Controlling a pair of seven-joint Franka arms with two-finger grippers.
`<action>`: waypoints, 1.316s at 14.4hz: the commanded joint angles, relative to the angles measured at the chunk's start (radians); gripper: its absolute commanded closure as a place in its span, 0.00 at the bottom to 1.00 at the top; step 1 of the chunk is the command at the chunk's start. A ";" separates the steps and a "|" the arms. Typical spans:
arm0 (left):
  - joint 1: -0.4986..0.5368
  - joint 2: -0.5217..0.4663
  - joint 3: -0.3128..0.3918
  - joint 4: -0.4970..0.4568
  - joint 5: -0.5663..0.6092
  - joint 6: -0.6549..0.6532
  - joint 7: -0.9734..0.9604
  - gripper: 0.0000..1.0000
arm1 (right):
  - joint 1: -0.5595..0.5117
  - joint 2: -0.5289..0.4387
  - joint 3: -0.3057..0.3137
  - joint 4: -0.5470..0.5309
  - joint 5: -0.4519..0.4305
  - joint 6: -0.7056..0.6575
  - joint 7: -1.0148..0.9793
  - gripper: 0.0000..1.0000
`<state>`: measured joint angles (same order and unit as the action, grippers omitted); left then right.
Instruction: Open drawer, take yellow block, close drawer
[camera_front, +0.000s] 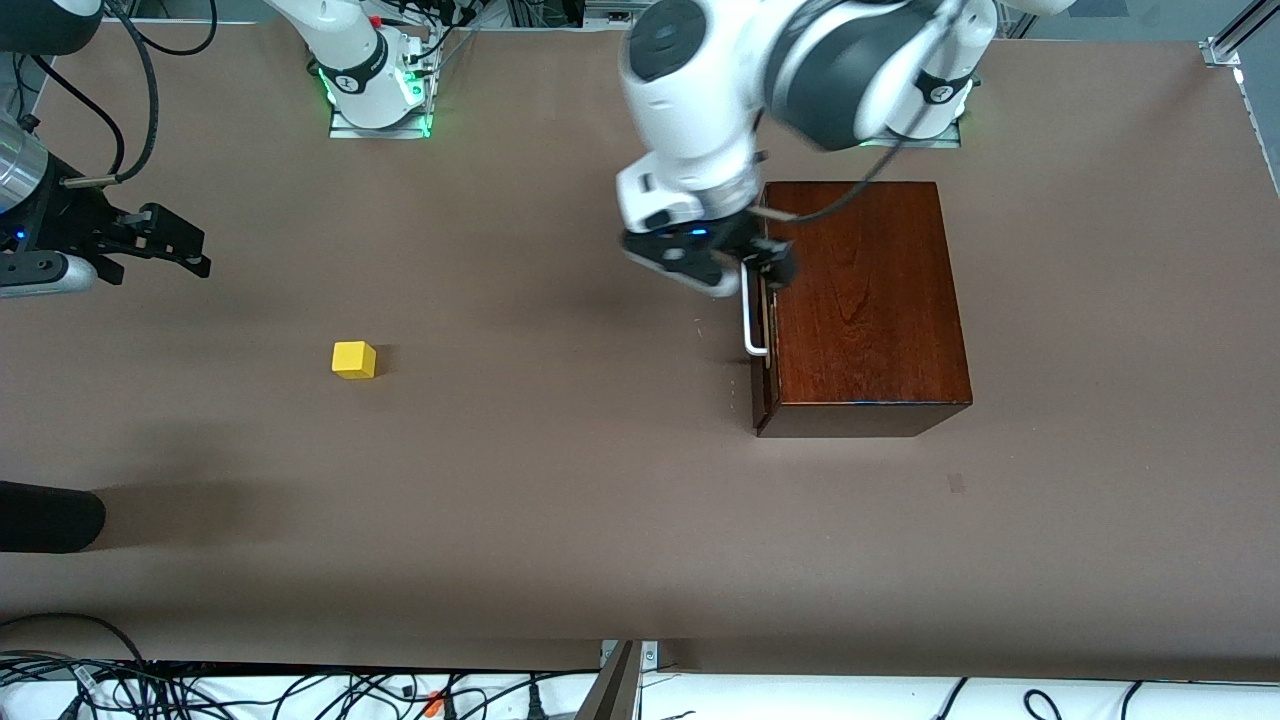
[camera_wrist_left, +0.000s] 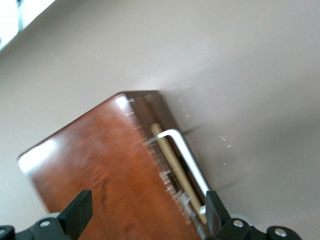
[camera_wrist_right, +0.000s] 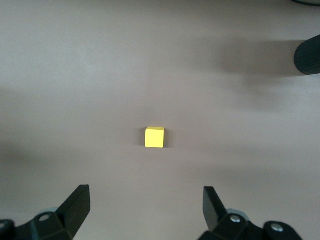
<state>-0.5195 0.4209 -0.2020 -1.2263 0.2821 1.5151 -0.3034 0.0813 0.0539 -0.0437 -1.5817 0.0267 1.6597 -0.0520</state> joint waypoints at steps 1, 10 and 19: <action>0.185 -0.086 -0.008 0.010 -0.124 -0.029 -0.029 0.00 | -0.002 0.007 0.002 0.029 -0.010 -0.027 -0.009 0.00; 0.404 -0.266 0.147 -0.148 -0.262 -0.070 0.137 0.00 | -0.006 0.009 -0.005 0.032 -0.004 -0.043 -0.012 0.00; 0.411 -0.369 0.217 -0.326 -0.307 0.051 0.285 0.00 | -0.005 0.017 -0.004 0.031 -0.004 -0.044 -0.009 0.00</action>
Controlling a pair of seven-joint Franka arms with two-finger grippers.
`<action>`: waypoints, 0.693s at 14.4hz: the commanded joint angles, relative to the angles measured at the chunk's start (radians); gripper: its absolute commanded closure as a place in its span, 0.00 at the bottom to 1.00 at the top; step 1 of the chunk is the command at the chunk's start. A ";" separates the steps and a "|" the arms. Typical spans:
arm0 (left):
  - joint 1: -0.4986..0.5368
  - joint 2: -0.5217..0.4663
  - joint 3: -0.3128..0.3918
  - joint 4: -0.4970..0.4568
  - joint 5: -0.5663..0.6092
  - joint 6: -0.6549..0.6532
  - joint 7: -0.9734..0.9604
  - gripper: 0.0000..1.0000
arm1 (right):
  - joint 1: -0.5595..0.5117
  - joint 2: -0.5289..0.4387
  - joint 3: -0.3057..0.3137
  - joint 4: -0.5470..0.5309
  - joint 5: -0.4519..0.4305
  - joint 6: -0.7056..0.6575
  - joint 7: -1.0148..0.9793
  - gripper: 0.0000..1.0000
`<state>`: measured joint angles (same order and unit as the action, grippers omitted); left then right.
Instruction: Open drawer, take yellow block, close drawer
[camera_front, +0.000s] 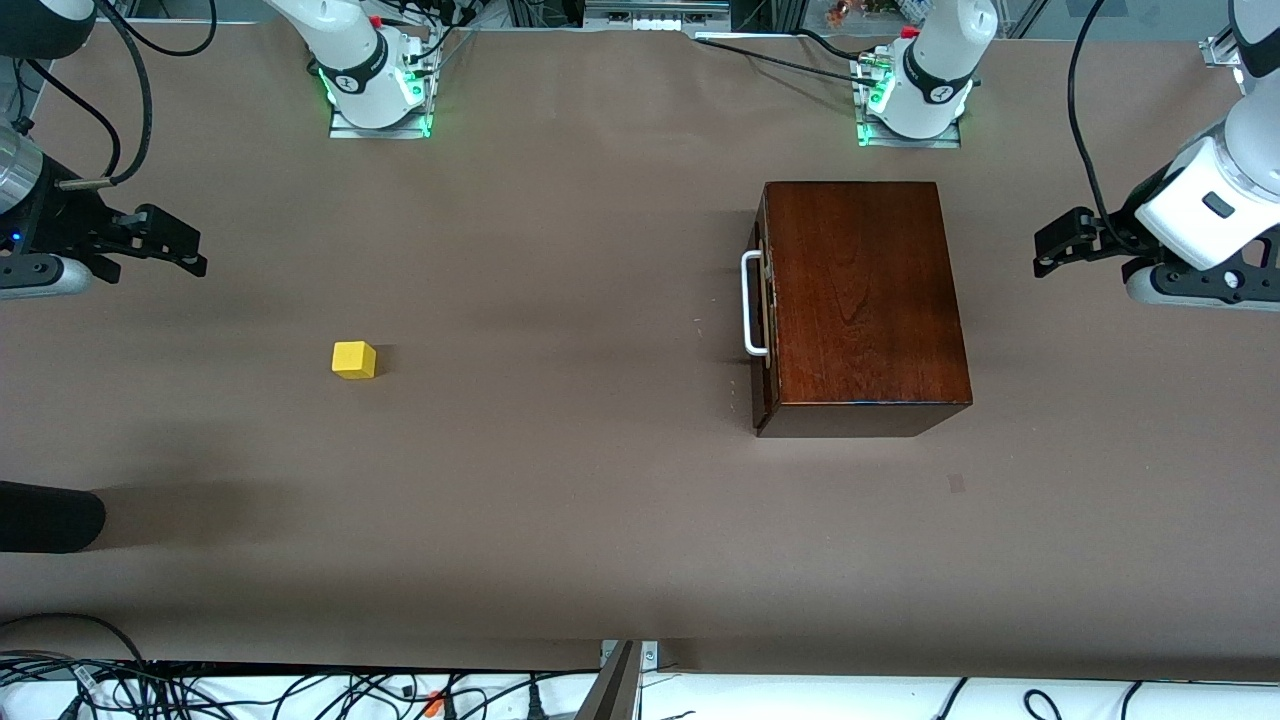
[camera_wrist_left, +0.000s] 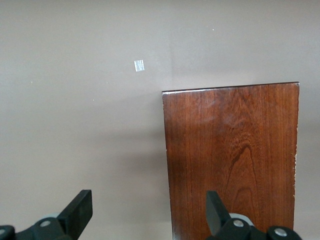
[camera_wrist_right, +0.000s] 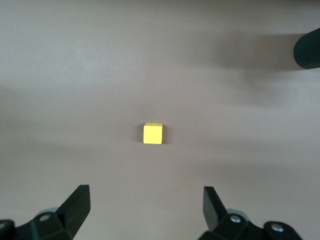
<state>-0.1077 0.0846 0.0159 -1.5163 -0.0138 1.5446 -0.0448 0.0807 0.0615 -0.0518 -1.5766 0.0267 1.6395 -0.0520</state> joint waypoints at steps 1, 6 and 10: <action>-0.001 -0.032 -0.005 -0.036 -0.011 0.022 0.025 0.00 | -0.004 0.009 0.004 0.026 -0.004 -0.023 -0.009 0.00; -0.001 -0.028 -0.005 -0.035 -0.008 0.022 0.028 0.00 | -0.004 0.009 0.004 0.026 -0.004 -0.024 -0.009 0.00; -0.001 -0.028 -0.004 -0.028 -0.008 0.020 0.028 0.00 | -0.004 0.009 0.004 0.026 -0.004 -0.024 -0.009 0.00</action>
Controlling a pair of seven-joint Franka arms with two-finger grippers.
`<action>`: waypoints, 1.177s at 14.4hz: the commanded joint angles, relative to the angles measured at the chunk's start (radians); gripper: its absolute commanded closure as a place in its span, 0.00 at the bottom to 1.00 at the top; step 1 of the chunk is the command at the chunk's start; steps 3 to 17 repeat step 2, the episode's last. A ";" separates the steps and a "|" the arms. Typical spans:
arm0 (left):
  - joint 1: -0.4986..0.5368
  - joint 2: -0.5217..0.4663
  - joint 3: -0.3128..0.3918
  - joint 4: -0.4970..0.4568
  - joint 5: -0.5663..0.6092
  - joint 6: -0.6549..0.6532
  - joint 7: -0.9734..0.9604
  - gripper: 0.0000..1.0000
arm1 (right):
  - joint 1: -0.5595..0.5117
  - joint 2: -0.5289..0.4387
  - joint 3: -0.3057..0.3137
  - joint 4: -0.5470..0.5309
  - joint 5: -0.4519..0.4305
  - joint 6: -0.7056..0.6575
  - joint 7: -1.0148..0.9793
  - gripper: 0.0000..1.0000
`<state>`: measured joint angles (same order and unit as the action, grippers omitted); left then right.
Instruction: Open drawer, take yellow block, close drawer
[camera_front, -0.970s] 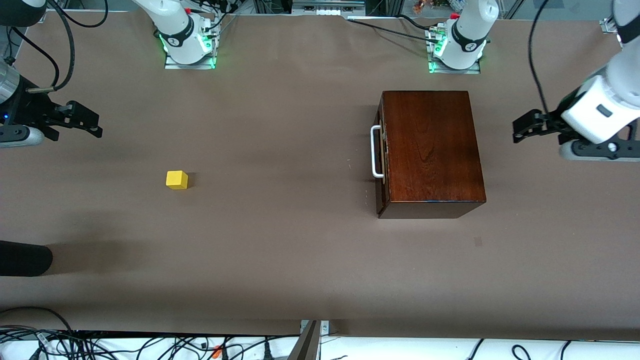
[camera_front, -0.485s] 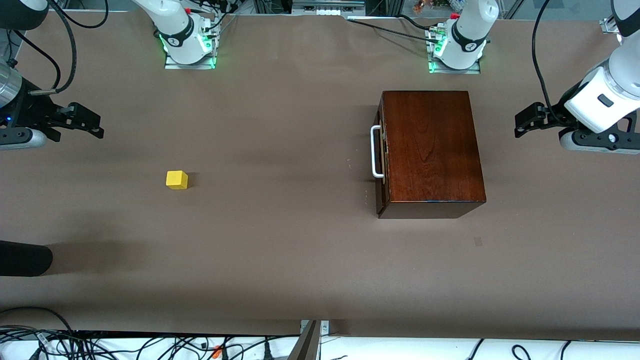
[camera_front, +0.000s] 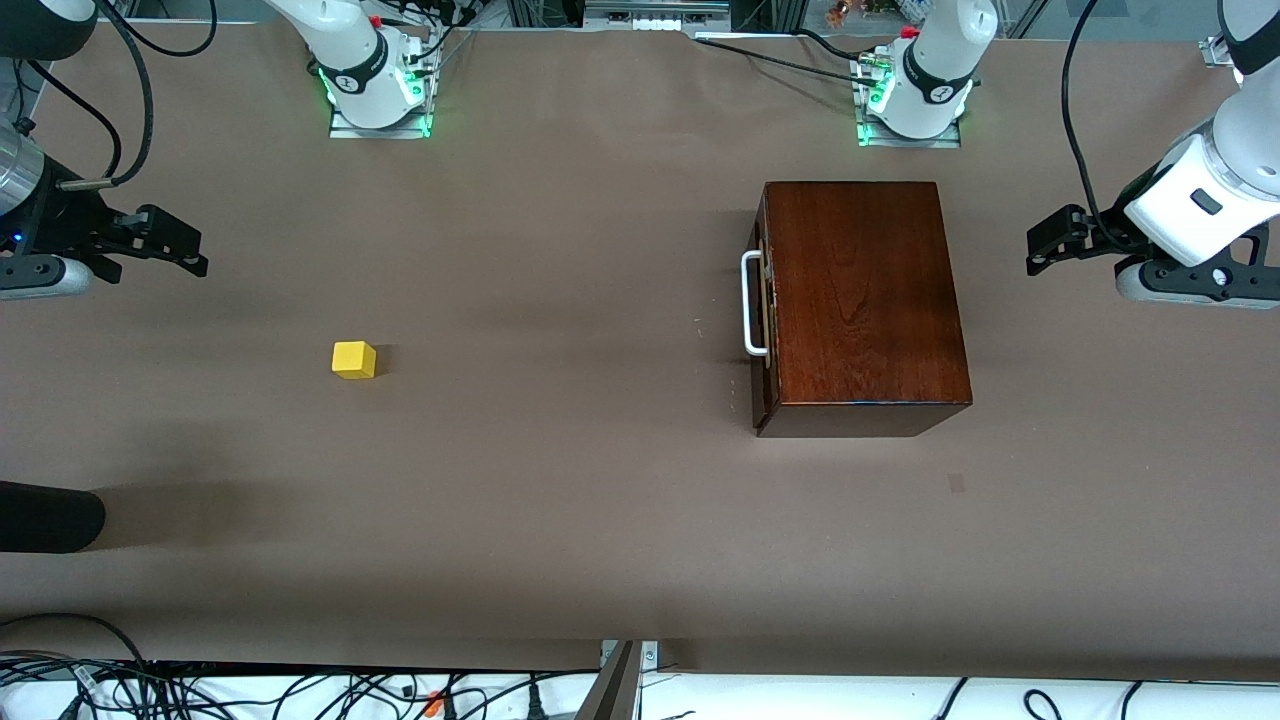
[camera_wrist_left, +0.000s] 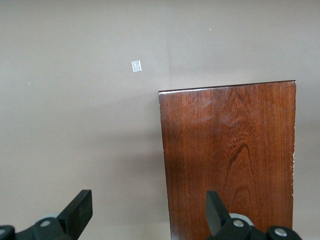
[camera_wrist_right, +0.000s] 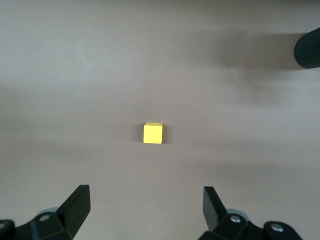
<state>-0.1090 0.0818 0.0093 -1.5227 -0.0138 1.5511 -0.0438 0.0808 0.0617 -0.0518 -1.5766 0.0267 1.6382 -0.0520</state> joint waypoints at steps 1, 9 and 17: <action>0.000 -0.025 0.003 -0.022 -0.008 0.014 0.027 0.00 | -0.004 0.007 0.004 0.026 -0.004 -0.023 -0.009 0.00; 0.000 -0.024 0.003 -0.022 -0.006 0.015 0.027 0.00 | -0.004 0.007 0.004 0.026 -0.004 -0.023 -0.009 0.00; 0.000 -0.024 0.003 -0.022 -0.006 0.015 0.027 0.00 | -0.004 0.007 0.004 0.026 -0.004 -0.023 -0.009 0.00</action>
